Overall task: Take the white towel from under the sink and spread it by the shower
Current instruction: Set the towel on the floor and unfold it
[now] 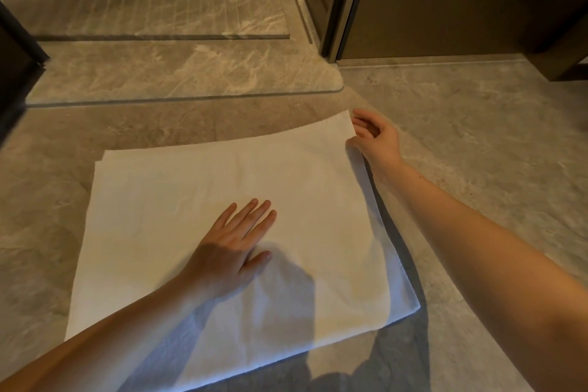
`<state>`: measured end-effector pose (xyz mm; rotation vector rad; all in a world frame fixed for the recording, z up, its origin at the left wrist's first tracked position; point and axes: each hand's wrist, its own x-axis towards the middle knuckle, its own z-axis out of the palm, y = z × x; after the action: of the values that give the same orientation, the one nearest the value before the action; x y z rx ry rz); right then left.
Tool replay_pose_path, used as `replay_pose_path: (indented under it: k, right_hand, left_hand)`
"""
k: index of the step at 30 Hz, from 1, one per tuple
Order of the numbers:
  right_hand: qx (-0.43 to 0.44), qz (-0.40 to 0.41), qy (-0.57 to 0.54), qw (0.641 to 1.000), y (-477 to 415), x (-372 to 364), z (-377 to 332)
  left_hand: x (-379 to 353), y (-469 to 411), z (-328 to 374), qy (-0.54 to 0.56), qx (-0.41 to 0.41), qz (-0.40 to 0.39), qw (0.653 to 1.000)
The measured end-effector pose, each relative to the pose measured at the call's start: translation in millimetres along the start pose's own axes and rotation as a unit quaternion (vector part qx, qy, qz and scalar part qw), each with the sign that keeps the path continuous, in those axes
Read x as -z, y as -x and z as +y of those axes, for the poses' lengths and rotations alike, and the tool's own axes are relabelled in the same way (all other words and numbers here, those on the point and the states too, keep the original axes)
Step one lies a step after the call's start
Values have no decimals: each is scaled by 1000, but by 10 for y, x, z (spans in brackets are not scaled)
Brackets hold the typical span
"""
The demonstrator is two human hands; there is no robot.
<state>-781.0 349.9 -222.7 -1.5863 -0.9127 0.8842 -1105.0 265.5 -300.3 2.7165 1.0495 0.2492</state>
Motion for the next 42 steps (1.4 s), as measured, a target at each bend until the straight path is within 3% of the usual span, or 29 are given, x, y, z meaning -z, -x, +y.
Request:
replay_pose_path:
  k: [2, 5, 7, 10, 13, 17, 26, 30, 35, 37, 40, 42]
  right_hand:
    - [18, 11, 3, 1000, -19, -13, 1]
    - [23, 17, 181, 983, -18, 10, 122]
    - [95, -15, 320, 942, 130, -31, 207]
    - [210, -122, 424, 873, 581, -304, 384]
    - [219, -173, 492, 825, 1175, -556, 611]
    - [177, -148, 543, 808, 1560, -573, 808]
    - [166, -182, 583, 774, 1495, -556, 786]
    - [174, -196, 588, 765, 1529, -484, 789]
    - [210, -236, 584, 748, 1276, -466, 699]
    - [247, -263, 594, 719, 1054, -460, 627]
    - [300, -299, 636, 645, 760, -479, 526]
    - [309, -310, 670, 600, 654, -551, 434]
  left_hand:
    - [0, -2, 0, 0, -1, 2, 1000]
    - [-6, 0, -3, -1, -4, 3, 1000]
    - [-8, 1, -3, 0, -4, 4, 1000]
    - [8, -4, 4, -1, -3, 2, 1000]
    - [28, -9, 16, 6, 2, 0, 1000]
    - [16, -8, 24, 21, 19, -7, 1000]
    - [138, -10, -198, -24, 17, -81, 996]
    - [350, 317, -738, -72, 91, -64, 991]
    - [284, 489, -723, -75, 142, -68, 985]
    - [238, 531, -582, -74, 183, -61, 978]
    - [202, 641, -254, -32, 230, -42, 972]
    - [175, 674, 19, -24, 277, -82, 957]
